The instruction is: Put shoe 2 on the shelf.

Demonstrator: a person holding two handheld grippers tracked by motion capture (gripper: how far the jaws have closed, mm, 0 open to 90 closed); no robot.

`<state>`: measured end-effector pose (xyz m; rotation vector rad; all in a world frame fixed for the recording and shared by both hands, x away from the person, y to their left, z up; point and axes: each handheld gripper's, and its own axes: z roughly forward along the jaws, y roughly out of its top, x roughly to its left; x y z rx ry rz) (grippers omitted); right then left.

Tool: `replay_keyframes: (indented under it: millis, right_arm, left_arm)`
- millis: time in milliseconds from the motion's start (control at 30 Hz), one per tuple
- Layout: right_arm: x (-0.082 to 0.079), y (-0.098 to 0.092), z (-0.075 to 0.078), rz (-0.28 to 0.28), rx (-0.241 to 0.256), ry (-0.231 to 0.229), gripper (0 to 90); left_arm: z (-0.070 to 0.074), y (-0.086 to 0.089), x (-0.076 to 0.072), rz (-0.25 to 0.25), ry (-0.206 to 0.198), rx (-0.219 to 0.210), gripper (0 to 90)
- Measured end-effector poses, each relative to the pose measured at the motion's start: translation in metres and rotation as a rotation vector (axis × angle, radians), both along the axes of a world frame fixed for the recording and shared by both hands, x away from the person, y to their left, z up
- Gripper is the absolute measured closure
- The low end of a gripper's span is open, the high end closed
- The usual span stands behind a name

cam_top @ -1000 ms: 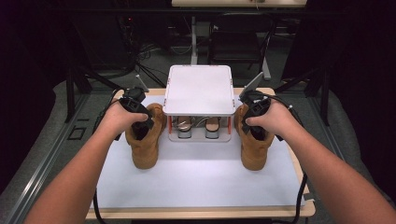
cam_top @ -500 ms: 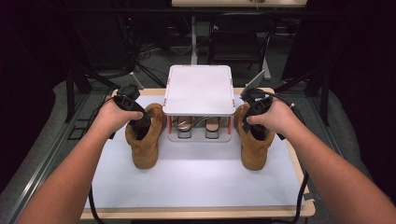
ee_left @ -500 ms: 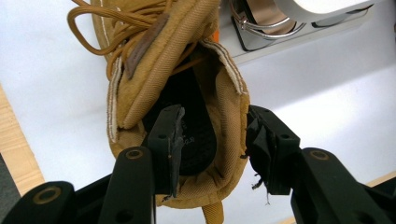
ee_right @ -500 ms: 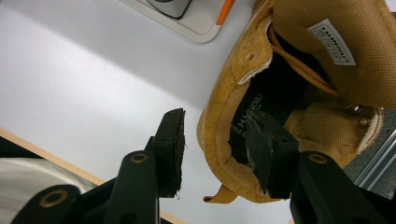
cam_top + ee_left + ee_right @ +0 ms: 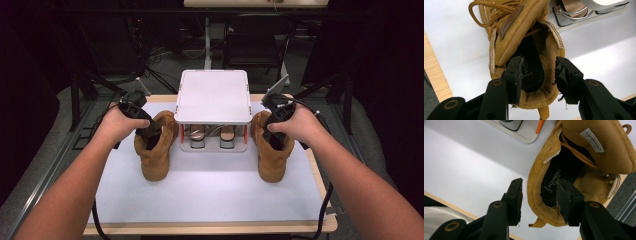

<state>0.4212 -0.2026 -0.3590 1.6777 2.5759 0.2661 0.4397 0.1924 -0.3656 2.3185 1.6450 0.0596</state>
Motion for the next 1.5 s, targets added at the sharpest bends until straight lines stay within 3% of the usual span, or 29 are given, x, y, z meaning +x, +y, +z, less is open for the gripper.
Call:
replay_keyframes:
  millis: [567,900,1500]
  right_arm:
    - [-0.001,-0.009,0.007,-0.013,0.008,-0.010,56.7]
    - [0.001,-0.023,0.011,-0.050,0.008,-0.023,56.0]
    - [0.009,-0.044,0.006,-0.112,-0.009,-0.032,54.1]
  left_arm:
    - [0.005,0.010,0.000,0.019,-0.009,0.018,57.3]
    - [0.001,0.016,0.000,0.031,-0.003,0.042,54.9]
    - [-0.023,0.026,0.007,0.066,0.035,0.079,53.5]
